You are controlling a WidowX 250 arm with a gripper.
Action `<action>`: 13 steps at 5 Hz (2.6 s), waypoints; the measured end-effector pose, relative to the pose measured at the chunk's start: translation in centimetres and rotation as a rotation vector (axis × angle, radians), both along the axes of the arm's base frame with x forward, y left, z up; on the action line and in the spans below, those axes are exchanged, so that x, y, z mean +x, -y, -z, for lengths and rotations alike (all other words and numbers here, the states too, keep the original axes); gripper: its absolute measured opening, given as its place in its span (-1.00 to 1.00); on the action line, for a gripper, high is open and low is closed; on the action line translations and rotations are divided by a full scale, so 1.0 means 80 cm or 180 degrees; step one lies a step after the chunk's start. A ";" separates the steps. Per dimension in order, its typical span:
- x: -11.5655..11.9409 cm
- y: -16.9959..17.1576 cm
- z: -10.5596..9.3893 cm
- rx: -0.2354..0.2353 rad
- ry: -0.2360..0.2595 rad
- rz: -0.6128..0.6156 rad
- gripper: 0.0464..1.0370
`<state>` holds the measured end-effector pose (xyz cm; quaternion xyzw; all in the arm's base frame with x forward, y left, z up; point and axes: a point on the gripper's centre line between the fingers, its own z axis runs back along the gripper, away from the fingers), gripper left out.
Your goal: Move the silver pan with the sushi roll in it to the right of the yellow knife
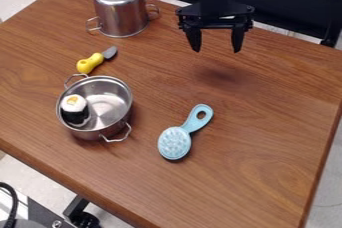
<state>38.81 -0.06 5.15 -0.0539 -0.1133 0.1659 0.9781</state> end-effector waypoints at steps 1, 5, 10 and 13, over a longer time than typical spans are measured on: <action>-0.008 0.000 0.021 -0.0010 -0.0172 -0.0017 0.92; -0.059 -0.060 0.000 0.0177 -0.0388 -0.0903 0.92; -0.128 -0.102 0.013 0.0350 -0.0454 -0.1451 0.92; -0.146 -0.107 0.038 0.0412 -0.0419 -0.1470 0.92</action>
